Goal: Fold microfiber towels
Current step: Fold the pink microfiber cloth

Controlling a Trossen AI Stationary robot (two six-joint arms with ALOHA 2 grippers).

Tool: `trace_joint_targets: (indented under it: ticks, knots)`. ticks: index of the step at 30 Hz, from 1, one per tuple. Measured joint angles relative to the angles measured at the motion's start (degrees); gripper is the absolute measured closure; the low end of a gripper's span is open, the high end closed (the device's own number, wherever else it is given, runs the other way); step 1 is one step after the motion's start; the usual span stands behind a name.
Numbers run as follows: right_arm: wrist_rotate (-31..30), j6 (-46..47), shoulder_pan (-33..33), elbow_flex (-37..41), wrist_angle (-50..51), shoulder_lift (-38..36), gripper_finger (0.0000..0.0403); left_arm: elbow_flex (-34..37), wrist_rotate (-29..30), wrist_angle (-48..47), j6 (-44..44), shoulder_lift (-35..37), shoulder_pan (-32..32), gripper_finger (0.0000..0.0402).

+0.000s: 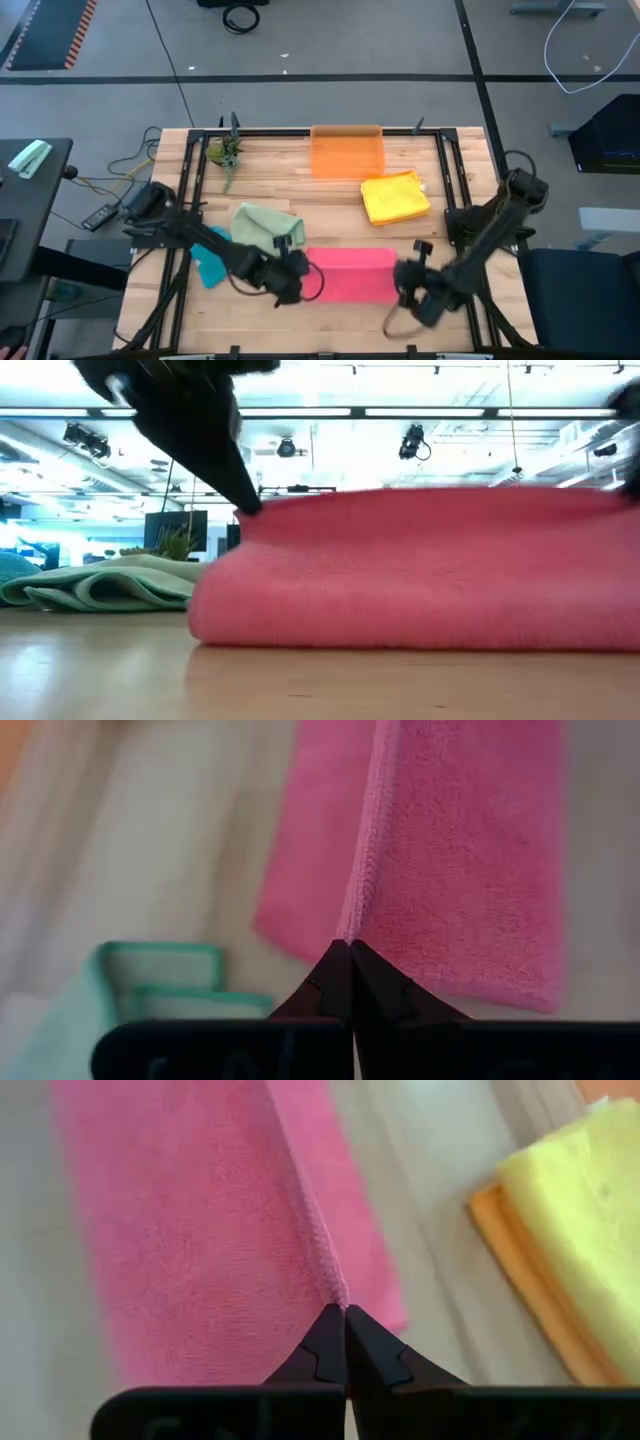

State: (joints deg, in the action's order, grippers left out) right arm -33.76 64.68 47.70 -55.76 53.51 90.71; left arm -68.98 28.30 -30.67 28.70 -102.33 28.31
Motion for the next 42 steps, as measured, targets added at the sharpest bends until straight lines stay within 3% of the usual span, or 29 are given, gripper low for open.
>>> trace_joint_targets:
  ticks: [7,10,18,20,23,26,31,37,42]
  knots:
    - [5.75,-8.63,-7.92,13.88,-16.85,-7.77,0.0397,-0.01,-3.97,-0.13,-2.36,-0.03,-5.17,0.0396]
    - [5.71,-9.46,-9.5,16.34,-18.57,-9.8,0.0381,-0.01,-5.69,-0.2,-0.97,-0.04,-6.79,0.0376]
    - [5.56,-12.3,-12.31,16.55,-17.46,-15.41,0.027,0.01,-7.79,-0.84,-1.01,-0.03,-9.71,0.0282]
    - [6.56,-10.52,-12.03,16.32,-17.63,-17.81,0.024,0.03,-8.94,2.39,-3.66,-0.03,-9.59,0.0265]
    - [7.85,-6.21,-6.76,16.61,-25.84,-18.29,0.0222,-0.06,-11.8,11.02,-10.15,-1.26,-7.62,0.0258]
    - [4.48,-2.05,-0.57,16.84,-31.27,-13.65,0.025,0.02,-12.86,13.65,-13.25,-3.93,-5.95,0.0285]
    - [3.11,5.47,2.62,16.95,-37.75,-2.22,0.0382,0.03,-11.66,14.56,-14.15,-8.94,-7.02,0.0385]
    - [5.19,9.63,3.2,16.9,-40.24,4.39,0.0398,-0.08,-13.08,14.82,-12.03,-11.94,-6.93,0.0389]
    - [6.44,9.73,2.35,16.69,-32.75,2.66,0.04,-0.01,-15.32,17.8,-7.97,-11.97,-3.81,0.0392]
